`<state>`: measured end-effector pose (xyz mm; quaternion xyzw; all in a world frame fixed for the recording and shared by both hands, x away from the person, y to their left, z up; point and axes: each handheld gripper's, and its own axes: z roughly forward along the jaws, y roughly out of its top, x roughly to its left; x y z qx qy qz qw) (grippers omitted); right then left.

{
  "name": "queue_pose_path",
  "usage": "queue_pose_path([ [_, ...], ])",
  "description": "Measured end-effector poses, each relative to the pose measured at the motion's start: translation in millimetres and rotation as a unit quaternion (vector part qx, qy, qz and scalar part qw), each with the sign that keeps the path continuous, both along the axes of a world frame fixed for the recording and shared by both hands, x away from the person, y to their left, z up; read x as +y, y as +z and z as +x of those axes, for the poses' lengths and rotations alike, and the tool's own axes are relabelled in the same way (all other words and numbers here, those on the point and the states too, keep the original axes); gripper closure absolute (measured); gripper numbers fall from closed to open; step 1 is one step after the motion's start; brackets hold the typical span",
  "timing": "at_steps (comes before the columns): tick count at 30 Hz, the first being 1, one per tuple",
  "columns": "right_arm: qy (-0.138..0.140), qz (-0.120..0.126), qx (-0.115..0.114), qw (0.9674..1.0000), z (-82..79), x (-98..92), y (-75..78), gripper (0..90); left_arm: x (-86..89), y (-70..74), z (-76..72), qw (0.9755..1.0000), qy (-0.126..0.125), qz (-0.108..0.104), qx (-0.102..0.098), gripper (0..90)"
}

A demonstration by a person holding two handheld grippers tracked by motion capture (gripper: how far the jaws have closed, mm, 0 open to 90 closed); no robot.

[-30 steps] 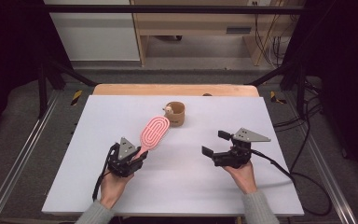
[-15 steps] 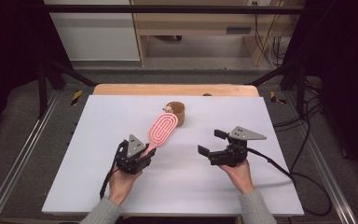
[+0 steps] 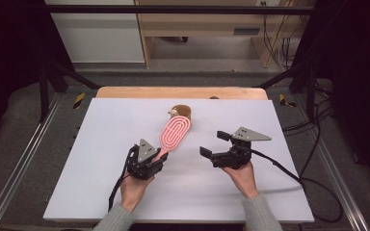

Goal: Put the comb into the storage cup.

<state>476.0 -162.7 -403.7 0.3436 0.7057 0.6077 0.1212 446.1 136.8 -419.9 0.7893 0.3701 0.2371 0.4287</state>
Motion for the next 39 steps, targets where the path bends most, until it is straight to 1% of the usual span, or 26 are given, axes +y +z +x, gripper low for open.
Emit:
queue_pose_path([
  [2, 0.002, 0.0, 0.003, 1.0, 0.5, 2.5, -0.3, 1.1, -0.5, -1.6, -1.4, 1.0, 0.0, 0.001, -0.002, 69.2],
  [4, 0.004, -0.003, 0.005, 1.0, 0.7, 5.0, -0.7, 1.0, -0.3, -3.5, -2.3, 1.0, 0.001, -0.005, -0.002, 69.2],
  [7, 0.006, -0.008, 0.005, 0.9999, 1.1, 8.7, -1.1, 1.1, 0.7, -6.1, -3.4, 1.0, 0.001, -0.008, -0.003, 69.2],
  [10, 0.008, 0.0, 0.011, 0.9999, 2.0, 11.7, -2.6, 1.2, 1.3, -8.8, -4.5, 0.9999, 0.003, -0.016, -0.003, 69.2],
  [17, 0.011, 0.004, 0.03, 0.9995, 4.8, 17.4, -8.2, 1.5, -2.5, -10.8, -6.8, 0.9998, 0.004, -0.018, -0.012, 69.2],
  [23, 0.014, 0.012, 0.044, 0.9989, 6.8, 20.4, -9.7, 1.9, -8.5, -12.3, -8.3, 0.9997, 0.001, -0.017, -0.016, 69.2],
  [27, 0.016, 0.006, 0.051, 0.9986, 7.3, 23.8, -9.8, 1.9, -14.3, -14.2, -9.4, 0.9997, -0.003, -0.015, -0.019, 69.1],
  [31, 0.023, 0.009, 0.061, 0.9978, 7.8, 26.1, -10.1, 1.9, -19.2, -15.2, -11.3, 0.9996, -0.006, -0.013, -0.023, 69.2],
  [36, 0.02, 0.009, 0.067, 0.9975, 8.1, 26.1, -10.4, 2.0, -24.0, -14.9, -14.0, 0.9995, -0.009, -0.007, -0.03, 69.2],
  [39, 0.02, 0.009, 0.071, 0.9973, 8.3, 26.6, -11.1, 2.0, -26.9, -14.7, -15.5, 0.9994, -0.013, -0.01, -0.031, 69.2],
])
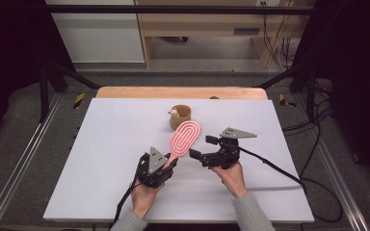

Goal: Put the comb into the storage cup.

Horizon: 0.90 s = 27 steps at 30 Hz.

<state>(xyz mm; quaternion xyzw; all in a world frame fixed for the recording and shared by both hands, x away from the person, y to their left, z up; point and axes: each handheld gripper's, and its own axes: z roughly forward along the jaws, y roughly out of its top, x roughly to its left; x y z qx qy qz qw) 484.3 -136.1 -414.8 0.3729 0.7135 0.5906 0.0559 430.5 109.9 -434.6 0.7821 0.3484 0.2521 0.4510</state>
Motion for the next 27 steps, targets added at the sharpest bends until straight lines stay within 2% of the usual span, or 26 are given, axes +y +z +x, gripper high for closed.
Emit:
queue_pose_path([
  [18, -0.005, 0.002, 0.017, 0.9998, -0.1, 0.7, -1.0, 6.3, -14.2, -0.4, -9.3, 0.9997, -0.018, 0.007, -0.014, 69.2],
  [25, -0.004, 0.002, 0.021, 0.9998, -1.5, 0.6, -0.9, 13.3, -18.1, 0.0, -13.2, 0.9995, -0.025, 0.006, -0.019, 69.2],
  [27, -0.001, 0.004, 0.028, 0.9996, -1.7, 0.3, -0.2, 17.0, -18.9, 0.3, -14.0, 0.9994, -0.027, 0.008, -0.021, 69.2],
])
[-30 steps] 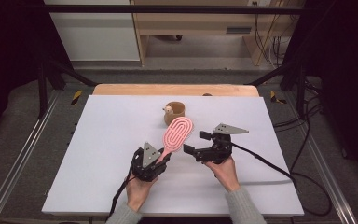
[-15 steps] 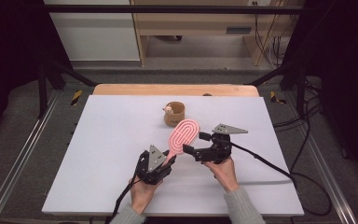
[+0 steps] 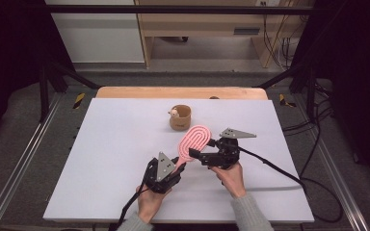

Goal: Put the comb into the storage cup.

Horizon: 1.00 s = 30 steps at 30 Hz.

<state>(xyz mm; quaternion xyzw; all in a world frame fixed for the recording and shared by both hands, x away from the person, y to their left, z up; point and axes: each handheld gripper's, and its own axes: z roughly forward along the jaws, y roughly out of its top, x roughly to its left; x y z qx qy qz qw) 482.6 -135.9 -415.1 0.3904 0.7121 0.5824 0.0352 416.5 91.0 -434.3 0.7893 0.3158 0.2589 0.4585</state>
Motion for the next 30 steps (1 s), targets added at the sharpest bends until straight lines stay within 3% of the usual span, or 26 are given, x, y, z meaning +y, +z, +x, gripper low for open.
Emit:
queue_pose_path([
  [13, 0.018, 0.007, 0.046, 0.9988, 1.7, -1.9, 2.8, 36.4, -7.1, -0.7, -3.4, 1.0, -0.008, -0.001, -0.005, 69.2],
  [30, 0.027, 0.021, 0.06, 0.9976, 2.7, -4.1, 2.2, 48.6, -12.0, -3.3, -5.4, 0.9999, -0.007, 0.001, -0.011, 69.1],
])
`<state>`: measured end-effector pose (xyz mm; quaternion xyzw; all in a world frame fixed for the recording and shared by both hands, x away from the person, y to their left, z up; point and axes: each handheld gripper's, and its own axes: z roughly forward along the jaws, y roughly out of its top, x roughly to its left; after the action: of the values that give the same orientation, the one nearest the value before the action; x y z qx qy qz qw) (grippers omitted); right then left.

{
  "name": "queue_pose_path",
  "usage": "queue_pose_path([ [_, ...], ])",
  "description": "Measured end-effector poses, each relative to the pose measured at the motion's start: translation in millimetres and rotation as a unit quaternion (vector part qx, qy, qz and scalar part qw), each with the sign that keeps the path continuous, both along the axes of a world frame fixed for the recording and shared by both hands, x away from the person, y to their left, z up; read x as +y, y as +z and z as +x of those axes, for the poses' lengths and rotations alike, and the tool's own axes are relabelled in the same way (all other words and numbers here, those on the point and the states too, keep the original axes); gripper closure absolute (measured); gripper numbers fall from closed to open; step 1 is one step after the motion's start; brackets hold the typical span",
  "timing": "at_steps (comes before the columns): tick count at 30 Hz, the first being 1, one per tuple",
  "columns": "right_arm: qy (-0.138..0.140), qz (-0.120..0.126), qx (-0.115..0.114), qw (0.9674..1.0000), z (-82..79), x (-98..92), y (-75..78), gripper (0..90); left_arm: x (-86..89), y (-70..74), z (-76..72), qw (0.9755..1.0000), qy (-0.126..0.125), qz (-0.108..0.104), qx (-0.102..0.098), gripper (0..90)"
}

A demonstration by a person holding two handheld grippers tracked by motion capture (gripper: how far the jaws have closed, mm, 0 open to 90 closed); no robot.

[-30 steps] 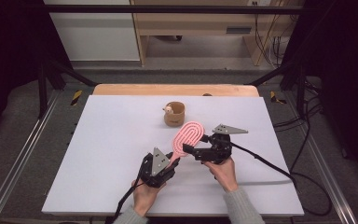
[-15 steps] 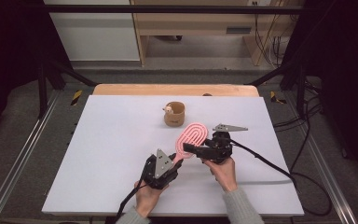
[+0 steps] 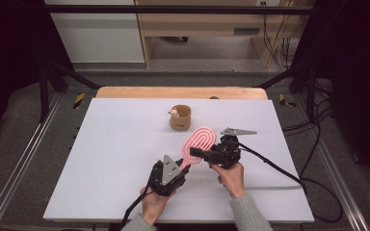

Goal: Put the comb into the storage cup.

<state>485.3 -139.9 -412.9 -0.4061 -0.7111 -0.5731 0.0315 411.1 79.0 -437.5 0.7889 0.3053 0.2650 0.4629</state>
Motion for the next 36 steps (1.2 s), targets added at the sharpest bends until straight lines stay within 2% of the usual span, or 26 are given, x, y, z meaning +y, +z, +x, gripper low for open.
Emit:
queue_pose_path([
  [10, -0.002, 0.014, -0.002, 0.9999, -1.7, -1.7, 1.4, 56.2, -4.5, -1.7, -0.8, 0.9999, 0.008, 0.005, -0.01, 69.1],
  [36, 0.021, 0.029, -0.007, 0.9993, -3.9, -3.4, 4.5, 62.4, -6.8, -3.2, -0.4, 0.9999, 0.006, 0.001, -0.013, 68.8],
])
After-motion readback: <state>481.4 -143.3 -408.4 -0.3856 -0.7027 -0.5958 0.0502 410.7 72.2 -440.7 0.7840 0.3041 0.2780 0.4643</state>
